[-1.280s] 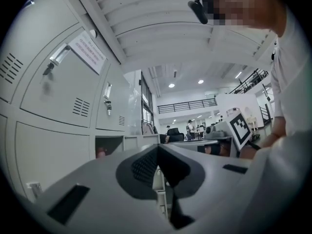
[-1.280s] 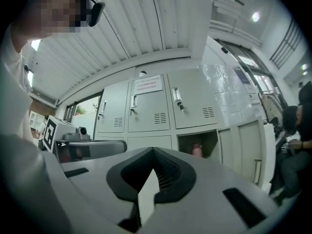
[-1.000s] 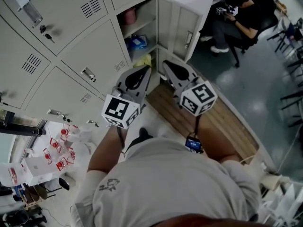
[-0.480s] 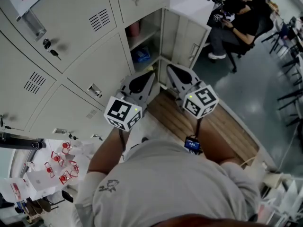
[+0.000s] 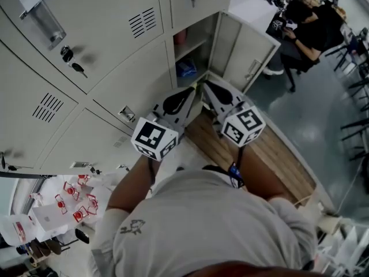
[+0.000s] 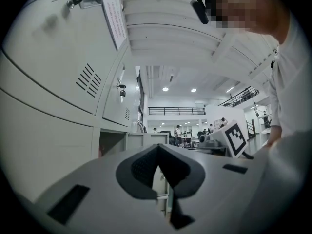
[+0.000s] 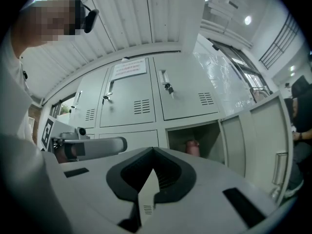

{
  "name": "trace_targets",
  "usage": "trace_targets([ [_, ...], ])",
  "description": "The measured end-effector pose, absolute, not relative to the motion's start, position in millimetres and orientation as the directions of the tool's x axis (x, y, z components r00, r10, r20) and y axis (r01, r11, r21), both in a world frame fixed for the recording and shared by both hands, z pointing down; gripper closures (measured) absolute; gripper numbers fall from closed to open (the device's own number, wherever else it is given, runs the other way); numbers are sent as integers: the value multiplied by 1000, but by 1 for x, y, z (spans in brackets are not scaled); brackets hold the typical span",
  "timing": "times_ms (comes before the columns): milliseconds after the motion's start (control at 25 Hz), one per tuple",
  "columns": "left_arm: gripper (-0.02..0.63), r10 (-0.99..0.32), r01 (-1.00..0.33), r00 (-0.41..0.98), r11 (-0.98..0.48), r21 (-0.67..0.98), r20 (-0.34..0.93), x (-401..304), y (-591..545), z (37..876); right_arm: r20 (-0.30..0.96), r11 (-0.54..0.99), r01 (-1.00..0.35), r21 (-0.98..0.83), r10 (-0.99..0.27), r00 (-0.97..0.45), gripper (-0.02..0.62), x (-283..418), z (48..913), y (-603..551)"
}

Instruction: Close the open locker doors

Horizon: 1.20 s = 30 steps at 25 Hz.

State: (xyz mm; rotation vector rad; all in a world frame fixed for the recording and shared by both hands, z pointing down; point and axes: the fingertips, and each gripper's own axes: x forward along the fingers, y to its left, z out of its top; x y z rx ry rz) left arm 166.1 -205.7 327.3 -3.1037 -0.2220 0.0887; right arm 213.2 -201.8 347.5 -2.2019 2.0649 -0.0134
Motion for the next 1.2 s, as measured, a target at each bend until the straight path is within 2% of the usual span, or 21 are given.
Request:
trace_targets([
  [400,611,95,94,995,-995,-19,-42,223,-212,330,-49,-40,-996,-85,-998,44,597,286,346,-201],
  [720,611,77,77,997,-997,-15,-18,277,-195,336,-28,-85,-989,-122,-996,89,597,368,360,-168],
  [960,611,90,90,996,-996,-22,3,315,-170,342,-60,-136,-982,-135,-988,145,594,420,359,-132],
  [1200,611,93,93,996,-995,-18,11,345,-151,347,-75,-155,-981,-120,-984,164,544,448,357,-100],
])
